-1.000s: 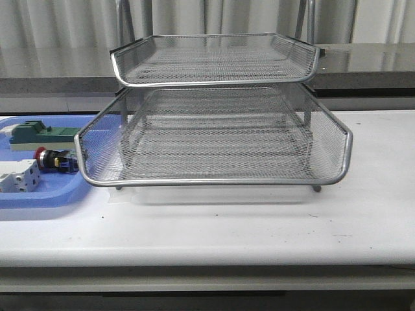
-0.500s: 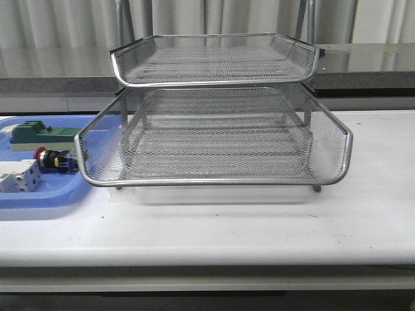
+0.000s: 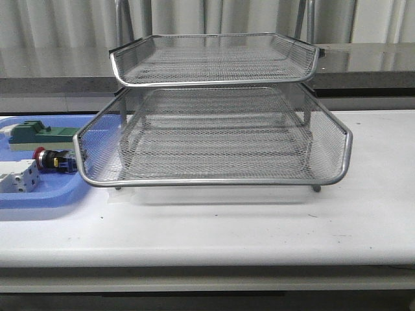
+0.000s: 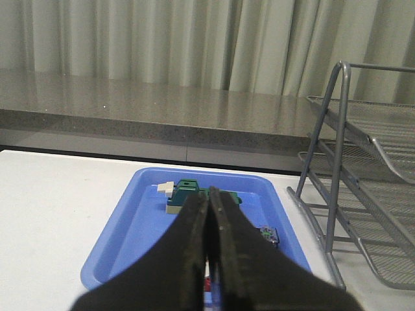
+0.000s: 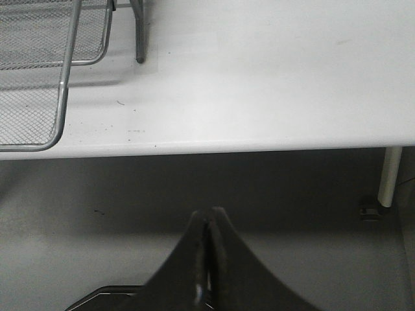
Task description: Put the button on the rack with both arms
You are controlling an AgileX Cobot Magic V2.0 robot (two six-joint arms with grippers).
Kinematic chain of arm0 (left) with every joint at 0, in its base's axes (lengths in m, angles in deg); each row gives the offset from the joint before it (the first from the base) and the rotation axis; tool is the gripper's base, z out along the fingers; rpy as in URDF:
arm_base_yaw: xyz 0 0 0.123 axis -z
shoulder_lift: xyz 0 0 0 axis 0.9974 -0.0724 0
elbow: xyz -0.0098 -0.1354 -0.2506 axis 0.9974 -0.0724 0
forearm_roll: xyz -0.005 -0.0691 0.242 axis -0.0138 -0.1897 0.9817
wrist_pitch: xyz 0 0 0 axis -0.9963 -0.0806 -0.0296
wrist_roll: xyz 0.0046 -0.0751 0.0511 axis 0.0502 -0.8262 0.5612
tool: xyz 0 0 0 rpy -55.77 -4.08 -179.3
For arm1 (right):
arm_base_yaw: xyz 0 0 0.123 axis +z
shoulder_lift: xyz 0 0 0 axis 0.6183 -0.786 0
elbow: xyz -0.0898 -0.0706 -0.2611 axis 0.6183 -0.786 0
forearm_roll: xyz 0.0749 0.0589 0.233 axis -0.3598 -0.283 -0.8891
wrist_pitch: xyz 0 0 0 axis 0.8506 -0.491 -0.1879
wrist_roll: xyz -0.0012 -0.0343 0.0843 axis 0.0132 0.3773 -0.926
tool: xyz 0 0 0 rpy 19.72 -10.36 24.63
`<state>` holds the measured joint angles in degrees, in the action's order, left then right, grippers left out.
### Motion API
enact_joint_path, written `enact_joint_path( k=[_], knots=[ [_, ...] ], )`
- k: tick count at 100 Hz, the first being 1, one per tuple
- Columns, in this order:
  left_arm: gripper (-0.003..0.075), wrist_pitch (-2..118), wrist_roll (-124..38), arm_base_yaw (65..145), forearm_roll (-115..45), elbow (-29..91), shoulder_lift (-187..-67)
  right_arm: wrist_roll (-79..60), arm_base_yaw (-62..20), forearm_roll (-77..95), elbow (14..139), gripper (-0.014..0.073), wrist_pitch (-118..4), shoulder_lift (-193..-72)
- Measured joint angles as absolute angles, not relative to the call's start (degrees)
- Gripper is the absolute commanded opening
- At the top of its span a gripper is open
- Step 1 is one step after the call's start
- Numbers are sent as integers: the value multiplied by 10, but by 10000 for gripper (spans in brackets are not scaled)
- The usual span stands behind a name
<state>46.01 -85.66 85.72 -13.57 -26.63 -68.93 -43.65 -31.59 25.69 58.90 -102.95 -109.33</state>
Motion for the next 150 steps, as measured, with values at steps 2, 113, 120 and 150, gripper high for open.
enact_joint_path(
  k=[2,113,120,150],
  knots=[
    [-20,460,-857,857,-140,-267,-689,-436,-316,257,589,-70,-1029,-1093],
    [-20,900,-794,857,-137,371,-1387,-436,-316,258,589,-70,-1029,-1093],
    [-19,906,-778,857,-137,400,-1427,-437,-316,258,589,-70,-1029,-1093],
    [286,947,-711,857,-137,475,-1529,-437,-316,258,589,-70,-1029,-1093]
  ],
)
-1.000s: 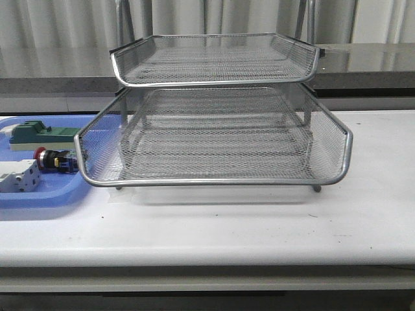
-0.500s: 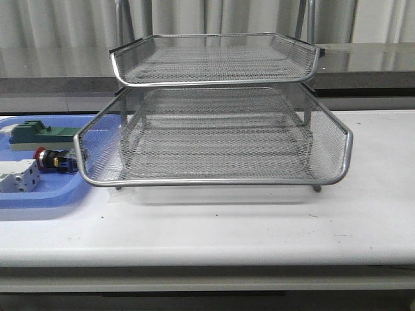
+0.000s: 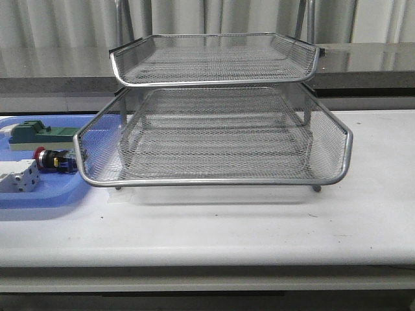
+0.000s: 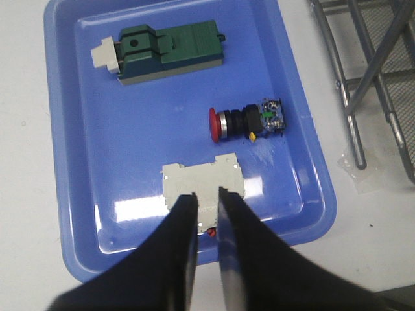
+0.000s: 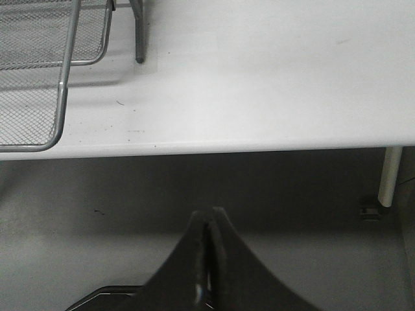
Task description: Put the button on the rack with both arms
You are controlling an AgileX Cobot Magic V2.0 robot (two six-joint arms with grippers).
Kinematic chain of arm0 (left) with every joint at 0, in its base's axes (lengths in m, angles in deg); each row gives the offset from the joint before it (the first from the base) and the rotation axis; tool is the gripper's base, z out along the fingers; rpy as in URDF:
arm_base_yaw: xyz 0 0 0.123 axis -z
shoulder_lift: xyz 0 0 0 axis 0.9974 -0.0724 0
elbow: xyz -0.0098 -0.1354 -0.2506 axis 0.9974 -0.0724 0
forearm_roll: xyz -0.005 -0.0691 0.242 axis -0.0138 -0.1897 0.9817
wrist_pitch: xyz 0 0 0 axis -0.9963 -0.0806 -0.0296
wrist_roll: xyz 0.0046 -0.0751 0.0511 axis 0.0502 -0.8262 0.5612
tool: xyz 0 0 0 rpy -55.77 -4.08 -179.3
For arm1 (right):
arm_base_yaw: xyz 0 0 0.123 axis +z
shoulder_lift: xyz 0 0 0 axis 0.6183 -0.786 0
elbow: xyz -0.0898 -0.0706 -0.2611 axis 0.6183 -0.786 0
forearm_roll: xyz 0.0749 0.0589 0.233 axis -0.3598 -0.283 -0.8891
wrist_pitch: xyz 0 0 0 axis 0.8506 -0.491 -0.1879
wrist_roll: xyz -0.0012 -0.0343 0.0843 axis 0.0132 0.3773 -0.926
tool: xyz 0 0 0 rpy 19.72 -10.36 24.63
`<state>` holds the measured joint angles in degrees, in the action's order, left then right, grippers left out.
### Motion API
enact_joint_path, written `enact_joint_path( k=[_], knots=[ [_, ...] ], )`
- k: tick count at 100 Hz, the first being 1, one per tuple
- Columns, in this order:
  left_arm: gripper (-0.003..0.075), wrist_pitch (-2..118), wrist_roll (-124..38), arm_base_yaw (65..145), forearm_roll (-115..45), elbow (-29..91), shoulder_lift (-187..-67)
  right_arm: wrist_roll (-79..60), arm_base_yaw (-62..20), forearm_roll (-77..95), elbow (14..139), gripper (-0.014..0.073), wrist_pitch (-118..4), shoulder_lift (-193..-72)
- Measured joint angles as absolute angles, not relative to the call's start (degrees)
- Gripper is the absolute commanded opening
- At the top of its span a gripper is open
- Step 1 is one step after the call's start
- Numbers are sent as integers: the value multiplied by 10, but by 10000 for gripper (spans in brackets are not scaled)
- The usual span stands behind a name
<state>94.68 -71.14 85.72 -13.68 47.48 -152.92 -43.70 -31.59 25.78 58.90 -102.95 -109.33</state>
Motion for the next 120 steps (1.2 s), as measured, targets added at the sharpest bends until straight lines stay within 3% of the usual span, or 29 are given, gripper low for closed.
enact_joint_path(
  k=[14,23,49,77,120],
  knots=[
    [580,962,-699,857,-137,479,-1542,-437,-316,258,589,-70,-1029,-1093],
    [684,964,-696,857,-137,479,-1542,-437,-316,258,589,-70,-1029,-1093],
    [638,962,-695,857,-144,480,-1542,-437,-316,258,589,-70,-1029,-1093],
    [637,930,-636,860,-158,493,-1565,-437,-316,258,589,-70,-1029,-1093],
    [637,994,-469,917,-151,654,-1778,-438,-316,258,589,-70,-1029,-1093]
  ],
)
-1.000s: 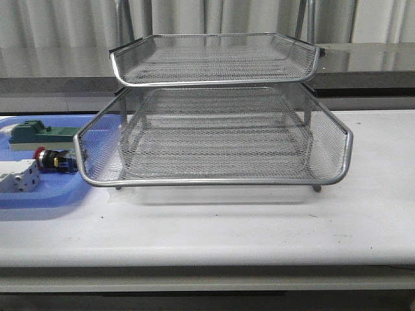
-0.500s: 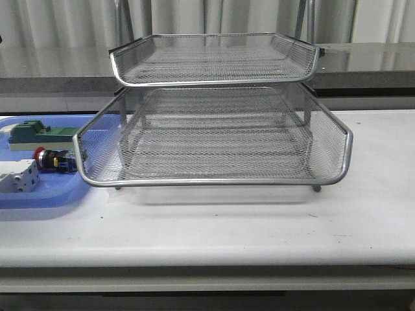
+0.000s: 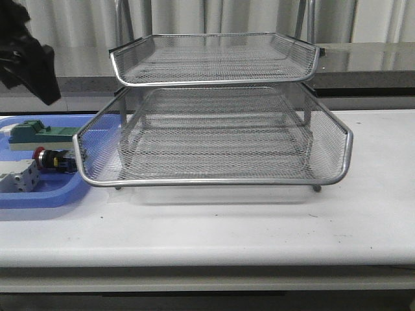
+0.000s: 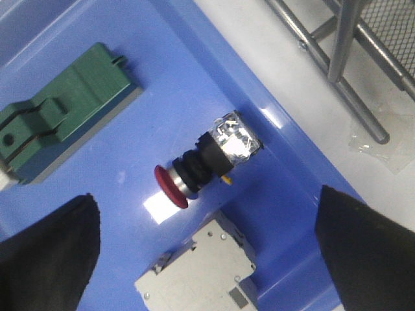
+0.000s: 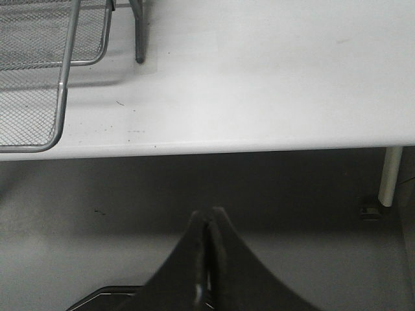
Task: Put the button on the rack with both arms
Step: 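Lower the left gripper onto the red push button in the blue tray and grasp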
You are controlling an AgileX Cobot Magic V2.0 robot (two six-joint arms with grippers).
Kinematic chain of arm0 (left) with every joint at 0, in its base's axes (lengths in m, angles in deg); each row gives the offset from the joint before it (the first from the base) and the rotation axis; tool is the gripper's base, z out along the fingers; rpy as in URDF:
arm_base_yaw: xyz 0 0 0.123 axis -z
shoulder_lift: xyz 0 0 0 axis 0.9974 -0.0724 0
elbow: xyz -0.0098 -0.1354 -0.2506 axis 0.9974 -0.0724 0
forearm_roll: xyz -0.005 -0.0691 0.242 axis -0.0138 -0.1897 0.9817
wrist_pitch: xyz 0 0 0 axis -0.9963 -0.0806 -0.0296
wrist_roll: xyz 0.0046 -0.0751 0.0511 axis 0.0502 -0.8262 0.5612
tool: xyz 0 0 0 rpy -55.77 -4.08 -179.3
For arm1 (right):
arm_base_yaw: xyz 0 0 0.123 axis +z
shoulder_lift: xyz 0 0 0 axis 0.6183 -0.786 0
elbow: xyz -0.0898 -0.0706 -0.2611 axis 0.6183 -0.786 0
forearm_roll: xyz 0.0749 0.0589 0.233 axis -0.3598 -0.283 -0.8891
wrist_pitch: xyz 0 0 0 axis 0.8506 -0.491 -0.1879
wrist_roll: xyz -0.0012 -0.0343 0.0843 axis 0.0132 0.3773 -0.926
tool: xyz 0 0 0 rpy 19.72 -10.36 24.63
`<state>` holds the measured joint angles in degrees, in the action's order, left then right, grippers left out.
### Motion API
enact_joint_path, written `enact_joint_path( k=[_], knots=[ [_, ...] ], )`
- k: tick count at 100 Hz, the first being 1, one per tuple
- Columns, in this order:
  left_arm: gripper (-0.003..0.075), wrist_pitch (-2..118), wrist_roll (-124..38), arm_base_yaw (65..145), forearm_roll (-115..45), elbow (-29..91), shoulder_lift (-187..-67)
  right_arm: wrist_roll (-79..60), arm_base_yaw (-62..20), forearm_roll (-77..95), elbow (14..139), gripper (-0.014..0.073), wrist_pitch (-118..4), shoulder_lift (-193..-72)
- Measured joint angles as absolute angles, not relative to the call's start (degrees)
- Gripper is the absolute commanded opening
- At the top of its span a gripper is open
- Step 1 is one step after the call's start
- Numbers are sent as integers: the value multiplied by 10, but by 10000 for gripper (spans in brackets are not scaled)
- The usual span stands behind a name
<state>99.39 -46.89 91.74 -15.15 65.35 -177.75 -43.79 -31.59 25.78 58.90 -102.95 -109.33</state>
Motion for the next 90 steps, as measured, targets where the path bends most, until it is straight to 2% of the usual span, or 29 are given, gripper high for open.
enact_joint_path(
  k=[30,90],
  knots=[
    [637,1049,-431,944,-74,738,-1889,-438,-316,258,589,-70,-1029,-1093],
    [637,1046,-350,945,-80,746,-1949,-438,-316,258,589,-70,-1029,-1093]
  ],
)
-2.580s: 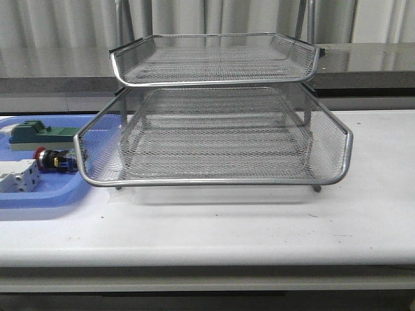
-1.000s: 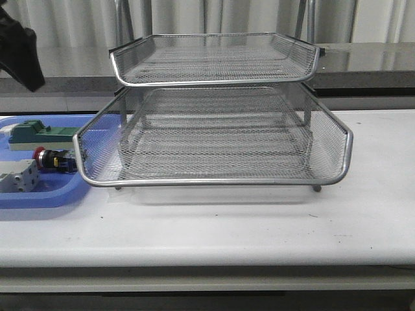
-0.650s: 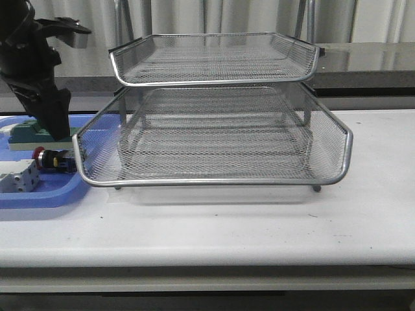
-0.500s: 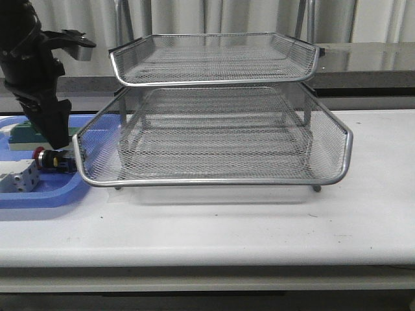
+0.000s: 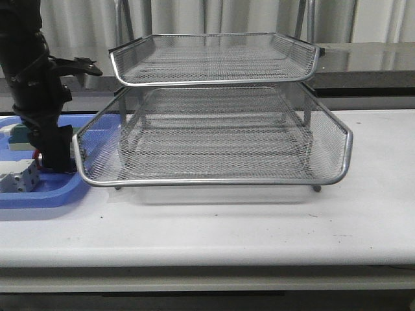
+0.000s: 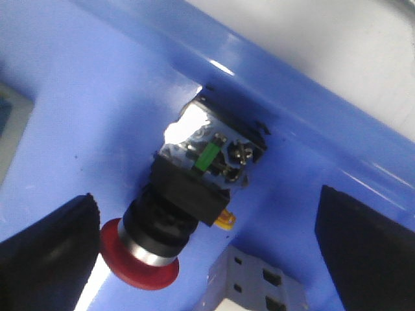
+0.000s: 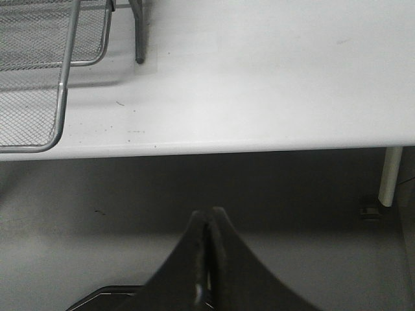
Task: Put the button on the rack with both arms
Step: 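Lower the left gripper onto the red push button in the blue tray and grasp, then lift the red push button out of the blue tray with the left gripper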
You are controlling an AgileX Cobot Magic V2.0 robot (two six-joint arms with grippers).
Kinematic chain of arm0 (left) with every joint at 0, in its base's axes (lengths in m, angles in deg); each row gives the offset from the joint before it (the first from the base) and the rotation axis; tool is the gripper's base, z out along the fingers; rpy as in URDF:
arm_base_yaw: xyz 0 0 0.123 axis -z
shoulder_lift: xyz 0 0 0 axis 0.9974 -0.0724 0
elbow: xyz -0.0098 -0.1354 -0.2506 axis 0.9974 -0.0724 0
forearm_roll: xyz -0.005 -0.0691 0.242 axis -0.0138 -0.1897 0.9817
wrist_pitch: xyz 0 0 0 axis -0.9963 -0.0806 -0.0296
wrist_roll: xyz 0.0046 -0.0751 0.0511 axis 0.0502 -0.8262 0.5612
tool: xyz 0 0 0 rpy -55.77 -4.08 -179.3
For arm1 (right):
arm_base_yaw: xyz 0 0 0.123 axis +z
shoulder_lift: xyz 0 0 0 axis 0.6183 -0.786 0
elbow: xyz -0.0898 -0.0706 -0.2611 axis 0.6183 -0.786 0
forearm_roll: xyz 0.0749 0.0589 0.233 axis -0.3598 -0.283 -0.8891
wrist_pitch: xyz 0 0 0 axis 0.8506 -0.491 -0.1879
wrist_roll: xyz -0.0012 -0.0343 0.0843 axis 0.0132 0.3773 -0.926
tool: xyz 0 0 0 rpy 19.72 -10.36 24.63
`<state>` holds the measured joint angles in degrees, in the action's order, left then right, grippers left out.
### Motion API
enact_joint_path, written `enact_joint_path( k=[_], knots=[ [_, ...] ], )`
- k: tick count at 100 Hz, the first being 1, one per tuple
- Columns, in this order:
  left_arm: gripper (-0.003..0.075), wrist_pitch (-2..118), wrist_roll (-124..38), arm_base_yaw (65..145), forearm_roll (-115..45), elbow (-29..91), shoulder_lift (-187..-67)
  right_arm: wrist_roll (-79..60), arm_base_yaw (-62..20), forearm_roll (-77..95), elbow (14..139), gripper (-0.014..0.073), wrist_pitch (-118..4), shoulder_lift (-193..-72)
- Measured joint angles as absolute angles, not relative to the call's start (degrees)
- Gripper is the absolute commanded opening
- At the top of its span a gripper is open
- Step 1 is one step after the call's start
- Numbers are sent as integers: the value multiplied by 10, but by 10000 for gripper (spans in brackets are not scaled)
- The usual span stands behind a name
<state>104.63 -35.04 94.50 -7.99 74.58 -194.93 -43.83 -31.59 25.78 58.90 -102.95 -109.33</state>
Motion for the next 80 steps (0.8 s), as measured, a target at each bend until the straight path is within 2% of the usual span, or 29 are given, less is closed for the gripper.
enact_joint_path(
  k=[41,48,60,80],
  knots=[
    [636,1029,-331,945,-84,747,-1970,-438,-316,258,589,-70,-1029,-1093],
    [614,1025,-330,945,-85,747,-1970,-438,-316,258,589,-70,-1029,-1093],
    [494,1021,-327,945,-85,747,-1970,-438,-316,258,589,-70,-1029,-1093],
    [181,1016,-325,945,-85,747,-1970,-438,-316,258,589,-70,-1029,-1093]
  ],
)
